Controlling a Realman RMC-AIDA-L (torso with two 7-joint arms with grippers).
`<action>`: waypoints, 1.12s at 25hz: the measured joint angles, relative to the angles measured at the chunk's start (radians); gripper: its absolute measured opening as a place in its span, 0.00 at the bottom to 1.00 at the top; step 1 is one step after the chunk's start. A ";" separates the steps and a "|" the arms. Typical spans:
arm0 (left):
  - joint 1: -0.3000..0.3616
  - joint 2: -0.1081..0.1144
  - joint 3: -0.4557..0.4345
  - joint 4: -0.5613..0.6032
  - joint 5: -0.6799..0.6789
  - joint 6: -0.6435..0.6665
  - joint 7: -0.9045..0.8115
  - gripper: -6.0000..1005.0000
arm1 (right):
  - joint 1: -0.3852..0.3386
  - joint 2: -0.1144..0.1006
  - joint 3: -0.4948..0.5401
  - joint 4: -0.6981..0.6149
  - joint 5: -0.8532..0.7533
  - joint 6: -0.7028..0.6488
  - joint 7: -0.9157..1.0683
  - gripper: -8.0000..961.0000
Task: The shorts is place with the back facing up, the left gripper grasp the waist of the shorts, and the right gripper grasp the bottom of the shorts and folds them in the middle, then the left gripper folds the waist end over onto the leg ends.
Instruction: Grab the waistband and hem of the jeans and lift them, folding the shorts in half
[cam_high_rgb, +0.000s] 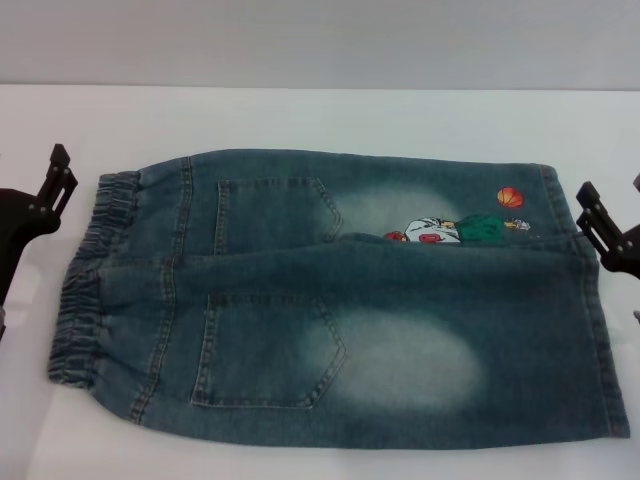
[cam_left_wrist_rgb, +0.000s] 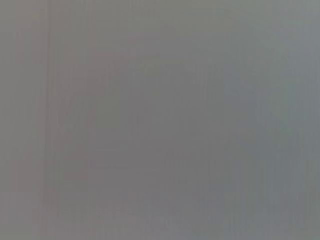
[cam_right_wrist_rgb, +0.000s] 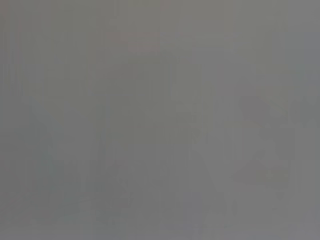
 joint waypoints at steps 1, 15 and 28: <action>0.003 -0.001 0.002 -0.002 0.000 0.001 0.000 0.80 | -0.006 0.000 0.000 0.004 0.000 -0.002 0.000 0.73; 0.002 0.005 0.009 -0.016 0.007 -0.020 -0.009 0.80 | -0.039 -0.013 -0.025 0.088 0.000 -0.032 0.000 0.72; 0.097 0.110 -0.024 -0.488 0.104 -0.463 0.003 0.79 | -0.466 -0.046 0.267 1.353 -0.420 -1.289 0.002 0.72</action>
